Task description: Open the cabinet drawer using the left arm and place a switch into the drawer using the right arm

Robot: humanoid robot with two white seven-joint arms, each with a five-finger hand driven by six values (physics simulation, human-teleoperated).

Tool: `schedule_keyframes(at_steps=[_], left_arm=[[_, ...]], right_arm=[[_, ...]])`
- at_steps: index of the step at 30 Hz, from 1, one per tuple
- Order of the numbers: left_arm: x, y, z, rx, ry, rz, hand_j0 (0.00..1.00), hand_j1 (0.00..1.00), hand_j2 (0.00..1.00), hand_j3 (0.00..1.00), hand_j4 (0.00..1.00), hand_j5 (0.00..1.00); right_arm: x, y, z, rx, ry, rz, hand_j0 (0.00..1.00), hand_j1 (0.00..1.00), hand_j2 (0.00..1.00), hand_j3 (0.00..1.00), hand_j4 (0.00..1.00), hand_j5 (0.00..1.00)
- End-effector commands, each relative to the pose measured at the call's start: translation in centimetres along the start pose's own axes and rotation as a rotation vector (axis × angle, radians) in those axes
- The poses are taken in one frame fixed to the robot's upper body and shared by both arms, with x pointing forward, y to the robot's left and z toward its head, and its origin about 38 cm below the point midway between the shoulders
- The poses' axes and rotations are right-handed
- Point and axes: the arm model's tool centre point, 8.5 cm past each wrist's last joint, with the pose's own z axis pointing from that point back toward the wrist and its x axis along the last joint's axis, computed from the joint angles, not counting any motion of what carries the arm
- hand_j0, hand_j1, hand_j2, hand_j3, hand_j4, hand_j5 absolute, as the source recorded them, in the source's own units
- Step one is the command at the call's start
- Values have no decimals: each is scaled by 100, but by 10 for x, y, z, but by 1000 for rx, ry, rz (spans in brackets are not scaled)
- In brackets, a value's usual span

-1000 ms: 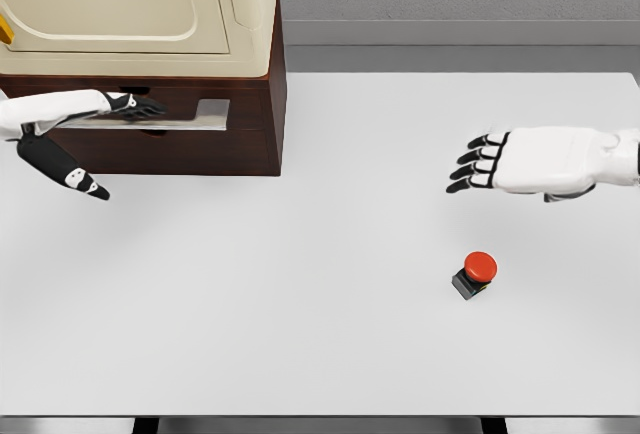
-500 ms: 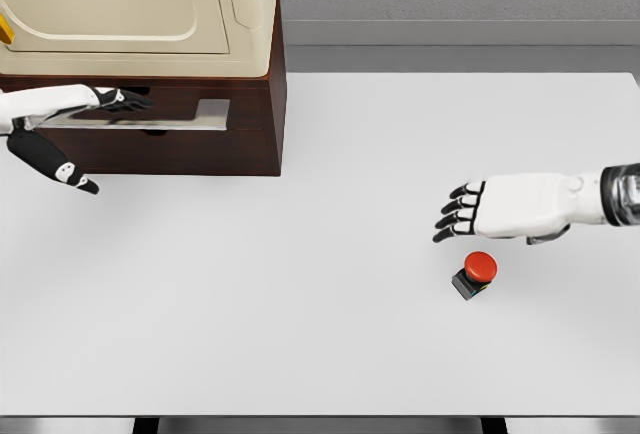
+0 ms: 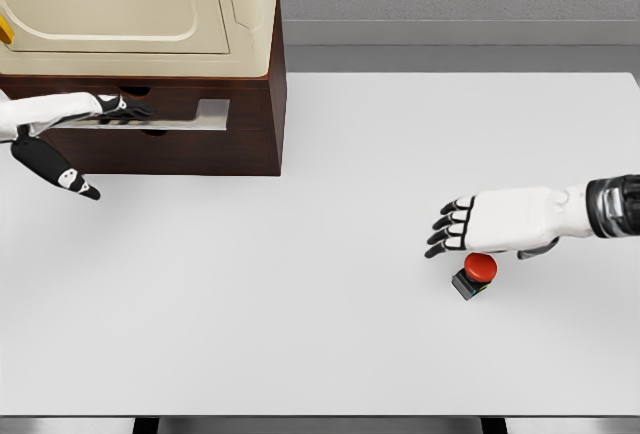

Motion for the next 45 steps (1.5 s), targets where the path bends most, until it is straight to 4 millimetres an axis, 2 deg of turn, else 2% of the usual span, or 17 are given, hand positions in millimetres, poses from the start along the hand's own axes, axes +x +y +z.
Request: schedule_keyframes(at_steps=[1, 13, 22, 28, 38, 45], left_arm=[[0, -3, -1, -9, -6, 3, 100, 100, 100, 100, 100, 100], [1, -17, -3, -49, -54, -14, 100, 100, 100, 100, 100, 100], [-6, -27, 14, -66, -83, -39, 100, 100, 100, 100, 100, 100], [-5, -31, 17, -75, -105, -49, 100, 100, 100, 100, 100, 100], [-10, -43, 27, -103, -142, -67, 100, 100, 100, 100, 100, 100], [-9, -47, 35, -109, -164, -81, 100, 100, 100, 100, 100, 100]], right_arm=[[1, 1, -1, 1, -4, -6, 100, 100, 100, 100, 100, 100], [1, 2, 0, 3, -5, -10, 100, 100, 100, 100, 100, 100], [3, 1, -3, -3, -14, -9, 100, 100, 100, 100, 100, 100], [5, 5, -6, 7, -24, -15, 100, 100, 100, 100, 100, 100], [9, 0, -17, -7, -52, -8, 100, 100, 100, 100, 100, 100], [10, 3, -15, 2, -49, -13, 100, 100, 100, 100, 100, 100]])
